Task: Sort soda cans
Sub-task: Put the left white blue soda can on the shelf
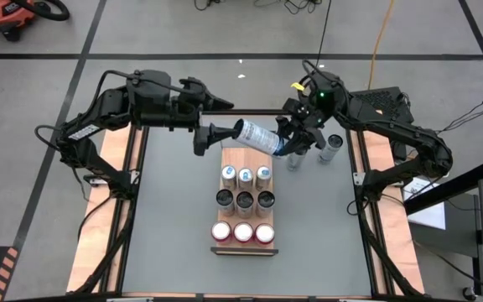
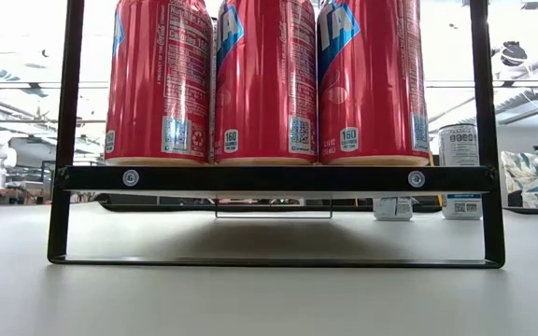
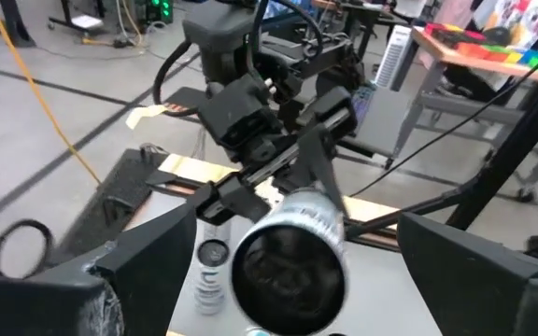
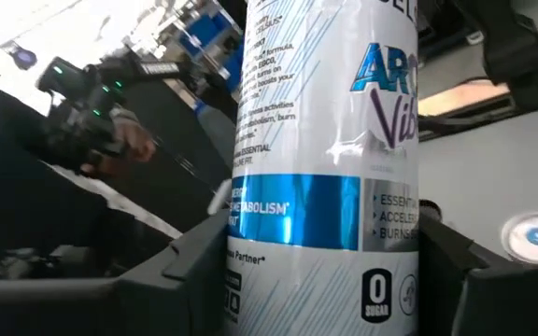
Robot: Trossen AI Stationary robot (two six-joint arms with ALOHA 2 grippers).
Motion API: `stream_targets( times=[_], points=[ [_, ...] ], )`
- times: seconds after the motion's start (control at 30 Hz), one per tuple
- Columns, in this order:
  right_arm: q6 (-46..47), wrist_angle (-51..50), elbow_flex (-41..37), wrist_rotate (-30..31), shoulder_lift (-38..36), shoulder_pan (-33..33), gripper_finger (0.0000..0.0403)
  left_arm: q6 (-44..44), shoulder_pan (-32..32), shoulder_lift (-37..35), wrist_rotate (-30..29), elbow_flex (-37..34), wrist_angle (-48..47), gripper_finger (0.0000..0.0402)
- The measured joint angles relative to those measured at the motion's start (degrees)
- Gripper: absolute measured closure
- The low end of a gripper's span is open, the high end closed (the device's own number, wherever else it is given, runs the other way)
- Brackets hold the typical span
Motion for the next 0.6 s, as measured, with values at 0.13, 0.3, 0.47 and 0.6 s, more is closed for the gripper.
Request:
stream_targets(
  times=[0.13, 0.3, 0.47, 0.6],
  points=[
    [5.5, 3.5, 0.0, -2.5, 0.0, 0.0, 0.0190, 2.2, 0.4, 0.0, -0.5, 0.0, 0.4, 0.0029],
    [6.5, 3.5, 0.0, -3.2, 0.0, 0.0, 0.0190, 5.0, 0.6, 0.0, 0.3, 0.0, 1.6, 0.0029],
    [6.4, 4.0, 0.0, -3.0, 0.0, 0.0, 0.0190, 6.0, 1.0, 0.0, 6.1, 0.0, 3.1, 0.0029],
    [6.6, 4.2, 0.0, -2.7, 0.0, 0.1, 0.0190, 11.0, 1.0, 0.0, 5.8, 0.0, 3.2, 0.0029]
  ],
)
